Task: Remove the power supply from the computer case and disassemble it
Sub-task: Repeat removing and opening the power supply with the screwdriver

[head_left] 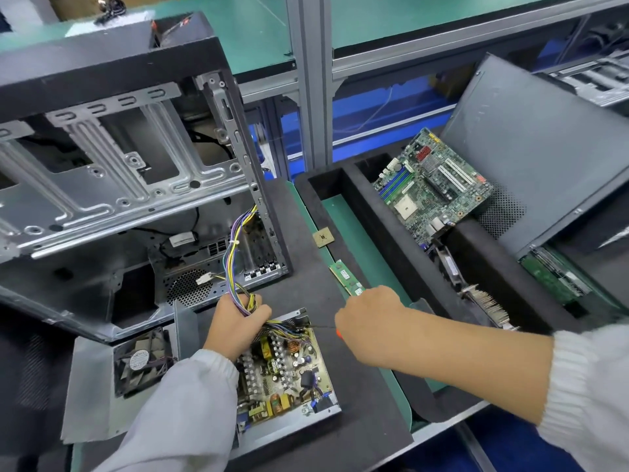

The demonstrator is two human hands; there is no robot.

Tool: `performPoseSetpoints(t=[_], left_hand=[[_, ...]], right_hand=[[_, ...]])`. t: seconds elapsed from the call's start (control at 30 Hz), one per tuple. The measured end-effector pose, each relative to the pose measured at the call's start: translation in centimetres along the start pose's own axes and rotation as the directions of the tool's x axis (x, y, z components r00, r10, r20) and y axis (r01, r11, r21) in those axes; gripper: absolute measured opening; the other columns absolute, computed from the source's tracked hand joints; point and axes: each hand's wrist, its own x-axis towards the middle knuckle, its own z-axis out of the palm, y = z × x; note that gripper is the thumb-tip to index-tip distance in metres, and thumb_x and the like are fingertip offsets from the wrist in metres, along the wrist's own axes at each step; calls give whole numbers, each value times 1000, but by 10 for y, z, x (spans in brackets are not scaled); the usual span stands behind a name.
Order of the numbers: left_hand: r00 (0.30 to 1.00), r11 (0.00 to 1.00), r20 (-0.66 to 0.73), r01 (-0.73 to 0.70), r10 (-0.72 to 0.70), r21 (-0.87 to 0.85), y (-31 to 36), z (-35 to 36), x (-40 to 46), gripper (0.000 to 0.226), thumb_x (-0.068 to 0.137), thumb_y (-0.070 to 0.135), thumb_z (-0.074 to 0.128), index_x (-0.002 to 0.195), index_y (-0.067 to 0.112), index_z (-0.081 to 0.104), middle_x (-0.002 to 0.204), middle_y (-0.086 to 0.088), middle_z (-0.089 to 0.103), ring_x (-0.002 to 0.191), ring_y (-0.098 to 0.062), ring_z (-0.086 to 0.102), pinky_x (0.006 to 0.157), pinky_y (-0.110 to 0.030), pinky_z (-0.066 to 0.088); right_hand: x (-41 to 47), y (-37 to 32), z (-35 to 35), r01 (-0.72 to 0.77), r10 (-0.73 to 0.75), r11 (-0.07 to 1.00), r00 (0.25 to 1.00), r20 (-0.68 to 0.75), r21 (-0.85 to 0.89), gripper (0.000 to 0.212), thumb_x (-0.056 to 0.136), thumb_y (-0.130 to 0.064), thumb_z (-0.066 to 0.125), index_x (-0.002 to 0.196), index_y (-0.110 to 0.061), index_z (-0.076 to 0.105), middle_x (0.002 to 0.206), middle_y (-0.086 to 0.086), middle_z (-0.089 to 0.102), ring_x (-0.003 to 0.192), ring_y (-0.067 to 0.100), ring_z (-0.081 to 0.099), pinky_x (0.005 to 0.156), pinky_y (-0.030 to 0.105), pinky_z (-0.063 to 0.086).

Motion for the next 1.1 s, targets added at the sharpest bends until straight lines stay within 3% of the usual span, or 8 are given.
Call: performPoseSetpoints(t=[0.13,0.3,0.4,0.47,0.63,0.8,0.93,1.1], left_hand=[[1000,999,-5,11,-11,-33,0,-1,1,33,67,8,57,52,21,31,58,-4,22,59,-19,20,59,-30,23],[999,1000,38,-20,19,15,2,-3,-1,38,70,5,56,51,23,29,52,5,21,51,-10,19,52,-27,19],[999,1000,46,-25,25,4,6,-3,-3,32,65,12,54,50,22,27,55,-3,22,54,-16,21,58,-30,20],[998,1000,55,-23,23,12,5,-2,-3,36,69,8,56,51,21,28,57,-6,22,56,-17,21,59,-31,20],[997,1000,72,-23,23,-1,3,-3,-2,42,73,1,55,50,23,28,53,2,22,51,-12,21,52,-25,22],[996,998,93,-11,17,-62,5,-4,-3,40,71,3,54,49,22,27,53,3,20,51,-13,19,50,-24,20],[995,997,103,0,9,-80,7,-6,-4,34,66,12,51,46,26,27,53,4,20,53,-14,17,52,-27,19],[993,990,117,-16,33,-141,7,-9,-4,37,69,9,51,47,26,27,52,8,20,49,-9,17,46,-19,19]], right_hand=[[-3,-1,4,-59,61,995,998,-29,87,9,86,-11,53,92,-15,59,91,7,60,91,32,61,50,23,23],[-2,7,3,-139,149,974,988,-42,181,25,92,-20,50,115,-15,57,113,7,59,99,28,59,62,29,32],[-10,15,5,-160,173,952,985,-27,260,21,91,-20,50,111,-18,56,109,6,59,85,26,54,56,27,29],[-18,24,9,-173,189,926,982,-16,336,18,92,-25,49,108,-21,55,105,4,58,82,27,50,63,28,33],[-30,41,42,-165,170,834,985,38,526,13,86,-28,51,95,-28,41,89,-2,53,81,24,51,65,31,38],[3,15,79,-91,350,549,928,-130,831,27,90,-41,58,72,-33,38,66,-15,48,66,6,44,65,31,41],[44,-12,82,45,412,364,888,-204,930,13,89,-34,63,87,-22,66,87,-9,64,85,12,57,78,34,48],[73,-36,85,-102,504,111,863,32,989,27,87,-27,64,78,-2,66,74,16,66,70,33,63,65,38,52]])
